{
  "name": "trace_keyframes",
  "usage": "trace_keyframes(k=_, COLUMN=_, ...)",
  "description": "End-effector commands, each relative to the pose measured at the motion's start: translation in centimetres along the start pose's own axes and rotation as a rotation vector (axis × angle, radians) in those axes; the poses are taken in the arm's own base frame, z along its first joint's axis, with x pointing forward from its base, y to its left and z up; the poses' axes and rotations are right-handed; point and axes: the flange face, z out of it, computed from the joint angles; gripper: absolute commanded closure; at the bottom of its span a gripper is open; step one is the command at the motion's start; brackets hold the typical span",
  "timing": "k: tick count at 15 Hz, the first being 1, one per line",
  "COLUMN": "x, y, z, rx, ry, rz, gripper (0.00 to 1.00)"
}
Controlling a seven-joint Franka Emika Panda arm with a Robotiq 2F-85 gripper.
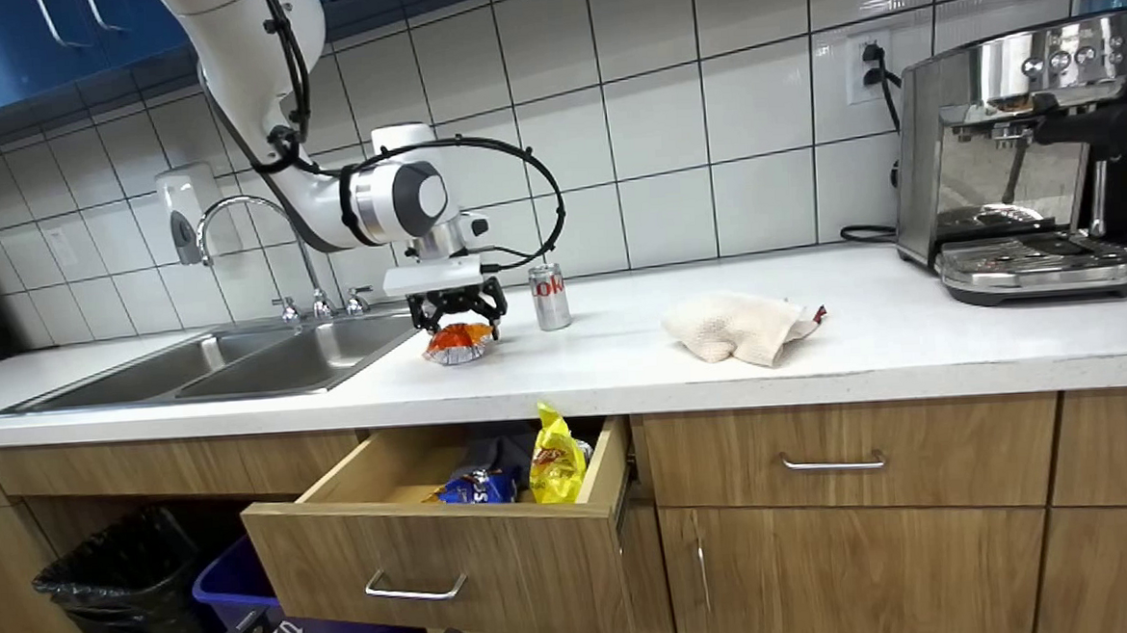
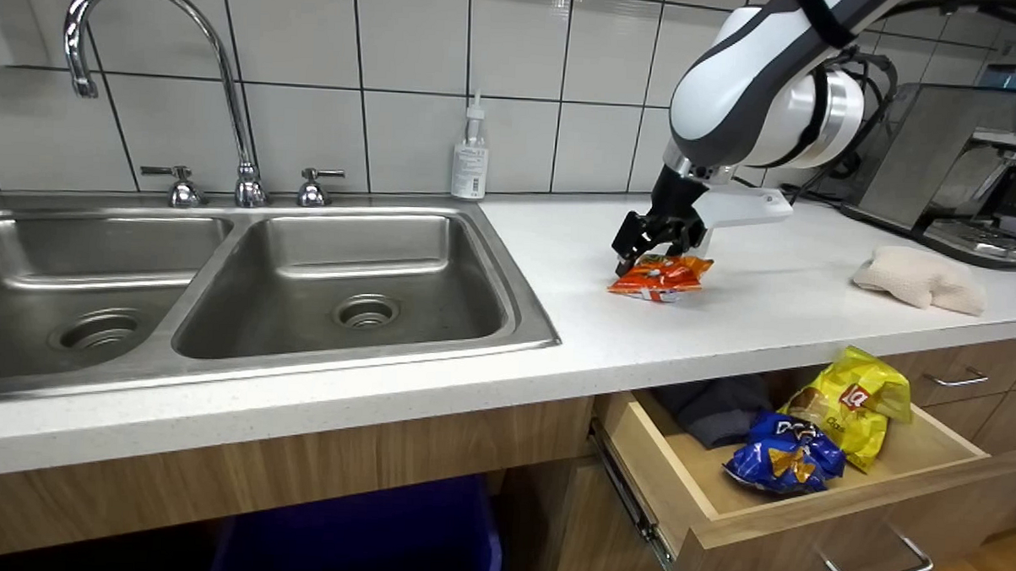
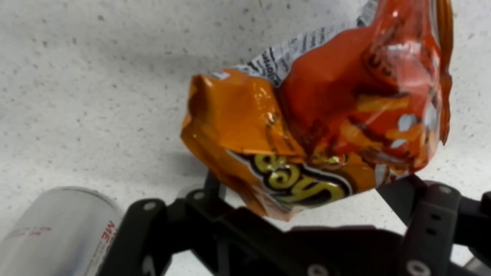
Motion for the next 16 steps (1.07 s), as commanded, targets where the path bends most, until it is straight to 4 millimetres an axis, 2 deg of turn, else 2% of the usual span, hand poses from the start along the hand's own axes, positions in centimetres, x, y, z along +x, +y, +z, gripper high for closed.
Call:
trace_keyframes(k=1, x=-2.0, y=0.0, z=-1.4, rx=-0.009, ry=-0.022, rz=-0.011, gripper=0.00)
trace_keyframes(k=8, x=-5.9, y=-0.1, z=-2.7, rx=-0.011, ry=-0.036, rz=0.020, gripper=0.00)
trace_keyframes(k=13, x=-9.9, y=-0.8, z=-3.8, rx=-0.018, ry=-0.046, rz=0.025, gripper=0.00)
trace_keyframes(k=16, x=-13.1, y=-1.2, z=-5.0, rx=-0.024, ry=-0.066, rz=0.014, gripper=0.00)
